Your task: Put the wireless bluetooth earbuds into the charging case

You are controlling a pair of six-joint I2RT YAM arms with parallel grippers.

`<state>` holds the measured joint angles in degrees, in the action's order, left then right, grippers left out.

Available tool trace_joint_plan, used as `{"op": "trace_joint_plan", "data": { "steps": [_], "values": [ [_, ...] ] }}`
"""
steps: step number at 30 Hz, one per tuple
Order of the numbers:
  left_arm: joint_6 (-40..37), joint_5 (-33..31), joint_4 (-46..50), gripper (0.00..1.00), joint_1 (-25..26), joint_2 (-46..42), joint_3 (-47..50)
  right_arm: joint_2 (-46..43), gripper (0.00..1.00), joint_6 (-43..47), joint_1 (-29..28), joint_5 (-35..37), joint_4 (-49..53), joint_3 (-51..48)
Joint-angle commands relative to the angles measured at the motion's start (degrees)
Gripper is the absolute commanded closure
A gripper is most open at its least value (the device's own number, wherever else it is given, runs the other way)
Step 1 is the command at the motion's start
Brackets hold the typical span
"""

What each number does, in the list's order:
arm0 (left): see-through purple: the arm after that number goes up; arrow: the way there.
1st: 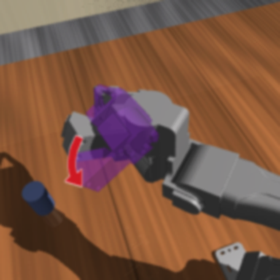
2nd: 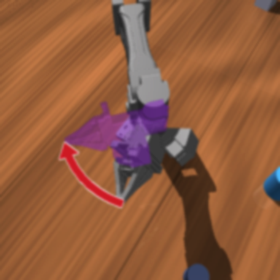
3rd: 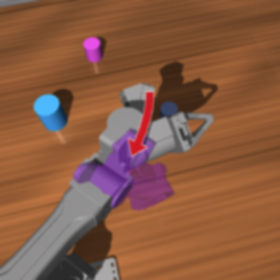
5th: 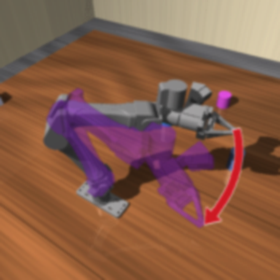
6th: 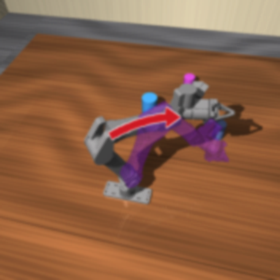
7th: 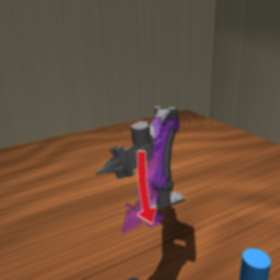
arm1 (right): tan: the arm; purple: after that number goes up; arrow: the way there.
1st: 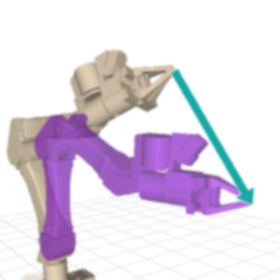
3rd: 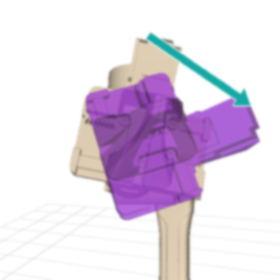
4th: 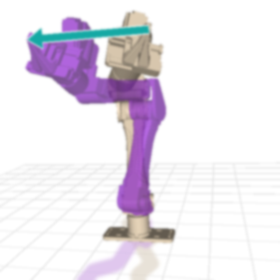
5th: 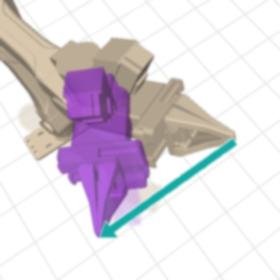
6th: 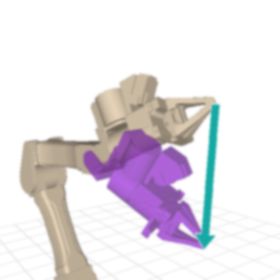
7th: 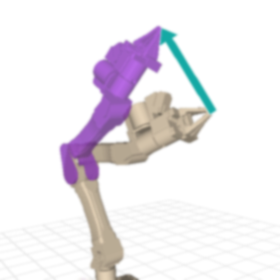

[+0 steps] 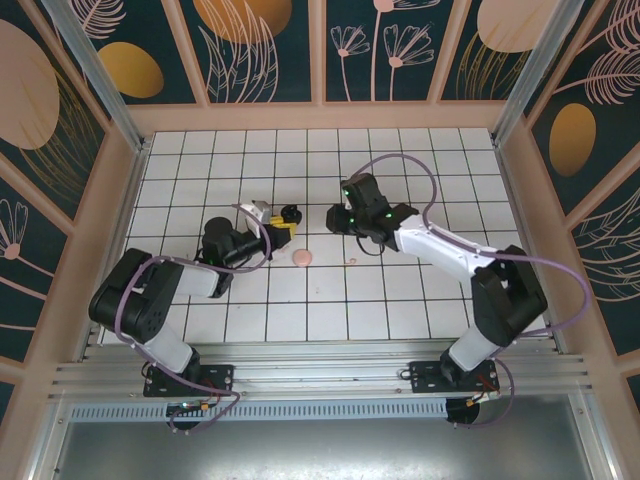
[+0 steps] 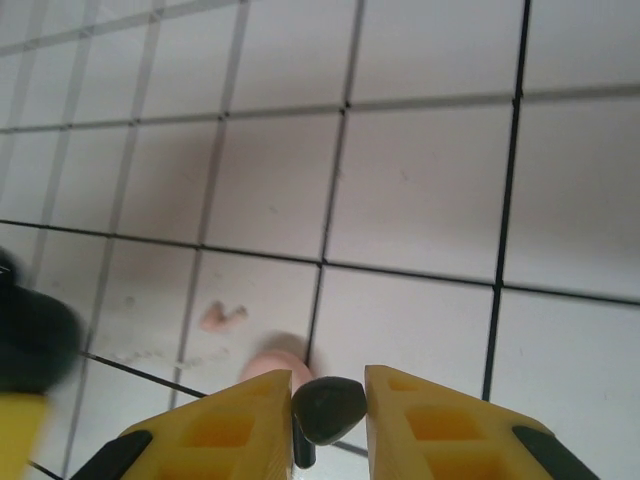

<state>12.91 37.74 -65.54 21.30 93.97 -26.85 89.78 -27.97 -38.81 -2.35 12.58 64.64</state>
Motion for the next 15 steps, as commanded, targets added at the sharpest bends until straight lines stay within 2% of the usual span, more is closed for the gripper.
{"op": "trace_joint_plan", "data": {
  "steps": [1, 8, 15],
  "values": [
    [-3.76, 4.71, -4.31, 0.89, 0.93, 0.94, -0.86, -4.33, 0.75, 6.24, -1.13, 2.53, -7.87, -1.26],
    [-6.05, 6.05, -0.48, 0.89, 1.94, 1.65, -3.8, -6.52, 0.76, 14.72, -3.59, 0.42, -13.11, -1.01],
    [-5.61, 6.12, -0.2, 0.89, 2.27, 1.31, -3.93, -5.65, 0.76, 16.9, -5.2, -1.85, -17.28, -1.54]
  ]
}}
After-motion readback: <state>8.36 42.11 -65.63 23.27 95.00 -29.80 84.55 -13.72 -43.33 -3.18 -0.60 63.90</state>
